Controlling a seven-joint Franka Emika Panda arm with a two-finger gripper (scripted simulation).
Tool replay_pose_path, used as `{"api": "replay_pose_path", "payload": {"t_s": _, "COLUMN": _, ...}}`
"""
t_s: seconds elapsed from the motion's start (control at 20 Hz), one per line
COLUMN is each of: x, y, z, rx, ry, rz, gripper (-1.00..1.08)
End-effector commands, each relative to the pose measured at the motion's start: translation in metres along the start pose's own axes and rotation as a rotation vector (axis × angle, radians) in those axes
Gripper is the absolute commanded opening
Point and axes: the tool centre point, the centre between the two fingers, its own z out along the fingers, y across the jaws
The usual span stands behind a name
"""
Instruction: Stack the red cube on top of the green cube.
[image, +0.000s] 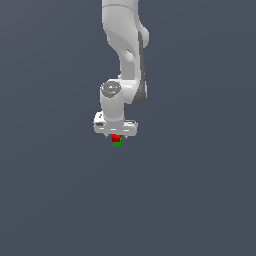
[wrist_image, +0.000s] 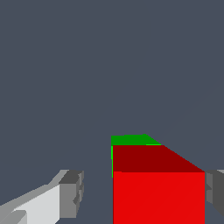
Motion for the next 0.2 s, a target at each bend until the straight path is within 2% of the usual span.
{"api": "replay_pose_path", "payload": {"t_s": 0.0, "x": 0.0001, "y": 0.0, "z": -0.0001, "rx": 0.0, "ry": 0.0, "rz": 0.0, "gripper": 1.0}}
{"api": "replay_pose_path", "payload": {"t_s": 0.15, "x": 0.0001, "y": 0.0, "z": -0.0001, "rx": 0.0, "ry": 0.0, "rz": 0.0, "gripper": 1.0}}
